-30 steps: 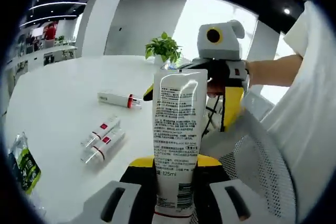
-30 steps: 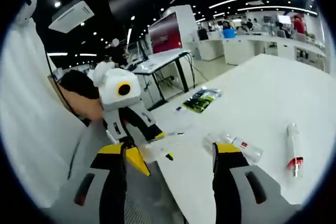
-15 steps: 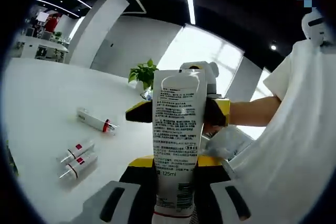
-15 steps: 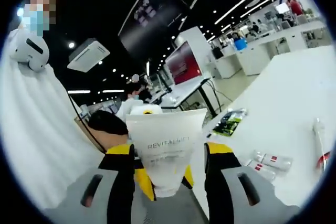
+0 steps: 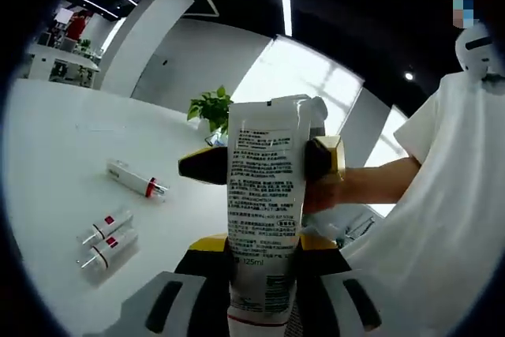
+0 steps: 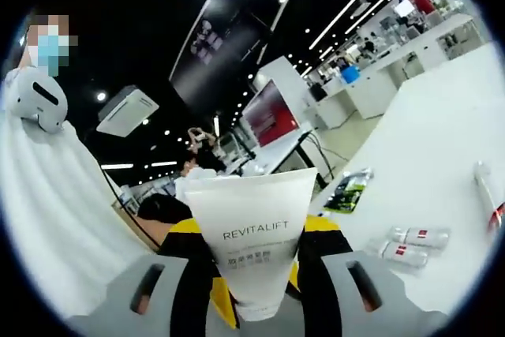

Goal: Arrange the skincare products in the storage area until every visible bottle or jar stands upright without overlapping.

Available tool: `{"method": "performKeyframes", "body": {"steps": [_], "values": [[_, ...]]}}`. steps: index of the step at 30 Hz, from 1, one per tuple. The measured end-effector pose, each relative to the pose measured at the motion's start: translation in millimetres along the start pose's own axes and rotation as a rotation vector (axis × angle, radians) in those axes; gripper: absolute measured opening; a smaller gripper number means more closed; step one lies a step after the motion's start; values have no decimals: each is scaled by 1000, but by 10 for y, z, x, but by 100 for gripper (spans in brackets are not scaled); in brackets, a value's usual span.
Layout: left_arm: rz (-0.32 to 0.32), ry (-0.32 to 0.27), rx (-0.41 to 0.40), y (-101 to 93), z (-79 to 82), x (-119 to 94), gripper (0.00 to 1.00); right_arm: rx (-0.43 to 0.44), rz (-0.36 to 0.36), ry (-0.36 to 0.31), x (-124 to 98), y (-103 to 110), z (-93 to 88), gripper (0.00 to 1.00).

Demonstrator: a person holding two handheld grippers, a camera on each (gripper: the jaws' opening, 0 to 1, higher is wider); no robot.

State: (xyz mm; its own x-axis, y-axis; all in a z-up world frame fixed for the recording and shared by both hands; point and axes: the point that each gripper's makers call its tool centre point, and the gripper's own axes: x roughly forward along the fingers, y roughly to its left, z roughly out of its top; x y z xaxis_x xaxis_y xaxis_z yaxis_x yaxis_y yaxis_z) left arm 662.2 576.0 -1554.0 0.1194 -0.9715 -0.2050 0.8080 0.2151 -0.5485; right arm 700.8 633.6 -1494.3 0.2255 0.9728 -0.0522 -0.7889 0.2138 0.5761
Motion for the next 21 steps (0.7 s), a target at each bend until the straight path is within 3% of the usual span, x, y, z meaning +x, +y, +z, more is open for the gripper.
{"method": "performKeyframes", "body": {"steps": [4,6,8,11,14,18,21], "values": [[50,28,33,9,-9,75,33,-46,-48,20,47,4,11,37],[97,38,50,56,12,96,34,-102,-118,27,60,-59,42,37],[190,53,77,160,43,86,34,-111,-171,23,63,-118,72,37],[371,90,194,328,102,40,33,-150,-294,25,41,-275,122,37],[420,103,298,351,188,33,33,-143,-385,-22,29,-365,226,37],[495,137,334,439,246,28,32,-197,-502,-43,9,-421,343,37],[566,188,422,529,247,12,33,-213,-542,-89,51,-374,453,37]]}}
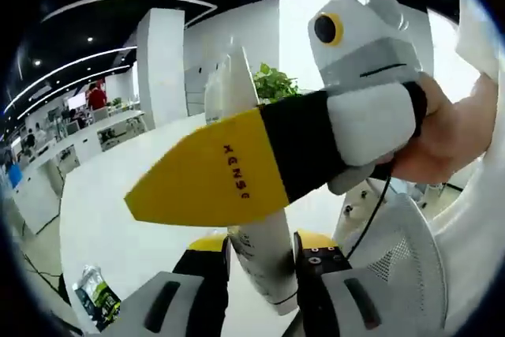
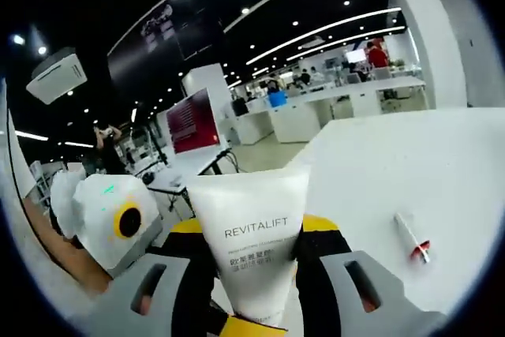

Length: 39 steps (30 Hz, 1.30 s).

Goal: Arrange the skincare products in the storage area until every visible bottle or jar stands upright without overlapping.

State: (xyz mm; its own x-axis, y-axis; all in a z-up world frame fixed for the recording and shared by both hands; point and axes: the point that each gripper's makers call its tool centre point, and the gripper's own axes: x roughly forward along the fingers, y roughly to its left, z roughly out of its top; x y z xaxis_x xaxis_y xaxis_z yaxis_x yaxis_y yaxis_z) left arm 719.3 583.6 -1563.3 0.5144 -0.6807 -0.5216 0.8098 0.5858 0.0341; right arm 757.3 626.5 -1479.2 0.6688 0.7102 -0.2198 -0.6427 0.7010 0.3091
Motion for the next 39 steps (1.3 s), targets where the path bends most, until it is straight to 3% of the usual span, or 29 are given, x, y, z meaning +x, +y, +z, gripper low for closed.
{"method": "performKeyframes", "body": {"steps": [2,7,11,13,16,19,25,29,31,39], "values": [[22,-11,14,34,18,-2,33,-5,-8,-13,9,35,52,37],[16,-96,-110,121,148,-142,28,-38,-12,-59,6,122,181,37],[27,-111,-97,193,136,-206,24,-35,-6,-60,0,146,201,38],[1,-114,-108,175,132,-196,23,-47,-11,-42,9,159,184,39],[29,-121,-92,217,124,-219,21,-78,12,-30,23,204,174,39],[12,-126,-114,227,94,-221,19,-80,34,0,47,223,142,40],[-54,-154,-176,175,105,-244,18,-64,146,15,25,301,133,40],[-155,-189,-226,45,152,-259,18,-57,230,28,-40,347,143,38],[-160,-194,-222,41,162,-261,18,-69,266,42,-74,365,136,37],[-362,-230,-231,-258,271,-346,18,-113,380,97,-231,461,86,33]]}}
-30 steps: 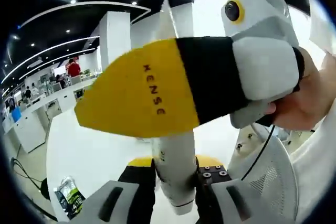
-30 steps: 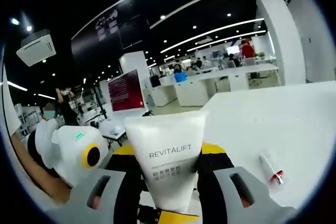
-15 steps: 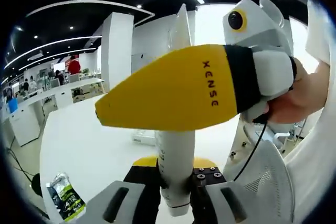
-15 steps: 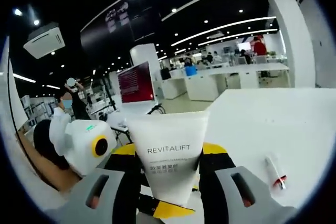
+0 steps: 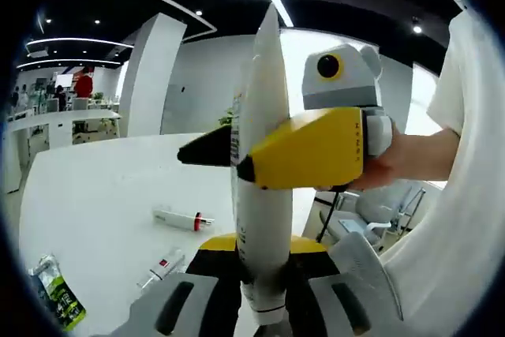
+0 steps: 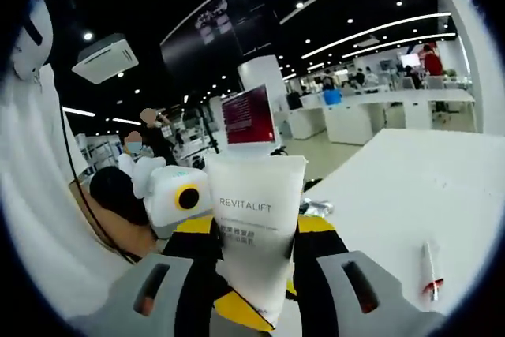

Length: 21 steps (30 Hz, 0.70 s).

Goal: Arrange the skincare products in the storage area until every visible bottle or jar stands upright without overlapping.

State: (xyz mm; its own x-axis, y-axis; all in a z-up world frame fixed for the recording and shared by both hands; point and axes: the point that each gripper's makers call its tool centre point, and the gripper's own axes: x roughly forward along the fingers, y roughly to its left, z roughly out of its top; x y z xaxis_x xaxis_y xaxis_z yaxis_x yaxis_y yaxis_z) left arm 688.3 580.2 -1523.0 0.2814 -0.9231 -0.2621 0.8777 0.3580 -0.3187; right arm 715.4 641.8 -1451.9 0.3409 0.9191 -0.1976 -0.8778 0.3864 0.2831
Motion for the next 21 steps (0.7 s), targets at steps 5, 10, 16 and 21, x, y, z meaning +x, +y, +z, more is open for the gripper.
{"method": "performKeyframes", "body": {"steps": [5,10,16,21], "values": [[-71,-2,-4,-115,-36,-5,18,-7,62,51,-19,111,-69,30],[-150,-11,-18,-243,-50,-38,18,-31,138,103,-15,230,-103,29],[-304,-49,-86,-454,-6,-105,18,26,224,125,-38,363,-99,24],[-360,-69,-67,-529,23,-139,18,18,248,95,-50,466,-66,19]]}}
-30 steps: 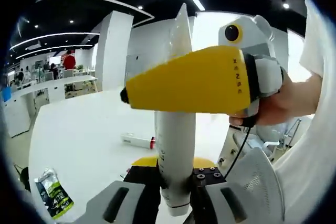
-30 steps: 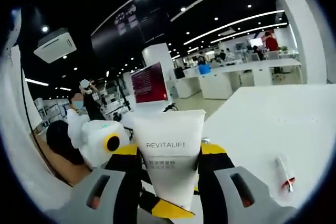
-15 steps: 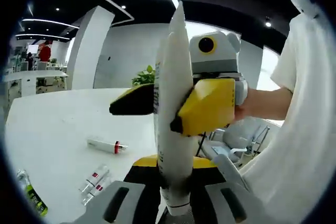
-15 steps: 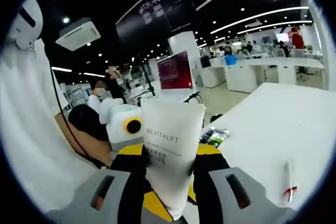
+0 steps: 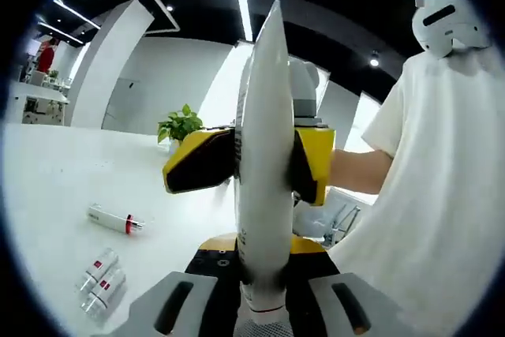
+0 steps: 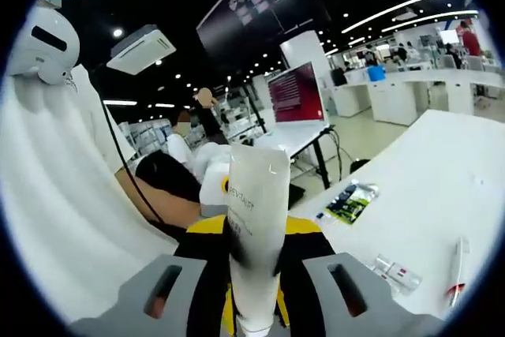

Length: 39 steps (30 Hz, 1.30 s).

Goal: Arrange the skincare products in the storage area until every visible bottle or jar stands upright without overlapping.

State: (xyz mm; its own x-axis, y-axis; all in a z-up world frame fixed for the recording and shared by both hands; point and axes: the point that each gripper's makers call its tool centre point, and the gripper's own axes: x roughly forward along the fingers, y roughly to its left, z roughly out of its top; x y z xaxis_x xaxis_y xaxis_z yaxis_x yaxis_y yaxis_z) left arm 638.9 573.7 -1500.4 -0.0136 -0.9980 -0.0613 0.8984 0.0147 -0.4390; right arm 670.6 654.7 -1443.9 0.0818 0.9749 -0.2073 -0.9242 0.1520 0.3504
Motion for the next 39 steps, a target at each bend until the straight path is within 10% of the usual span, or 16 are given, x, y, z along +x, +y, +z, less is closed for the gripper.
{"method": "performKeyframes", "body": {"steps": [15,22,39], "values": [[0,31,39,38,-38,-17,23,-65,20,30,56,55,-40,10],[86,34,-24,190,-80,-46,27,-107,-29,42,59,-32,-60,10],[371,253,0,541,-668,-484,28,-106,-145,27,-47,-285,-67,11]]}}
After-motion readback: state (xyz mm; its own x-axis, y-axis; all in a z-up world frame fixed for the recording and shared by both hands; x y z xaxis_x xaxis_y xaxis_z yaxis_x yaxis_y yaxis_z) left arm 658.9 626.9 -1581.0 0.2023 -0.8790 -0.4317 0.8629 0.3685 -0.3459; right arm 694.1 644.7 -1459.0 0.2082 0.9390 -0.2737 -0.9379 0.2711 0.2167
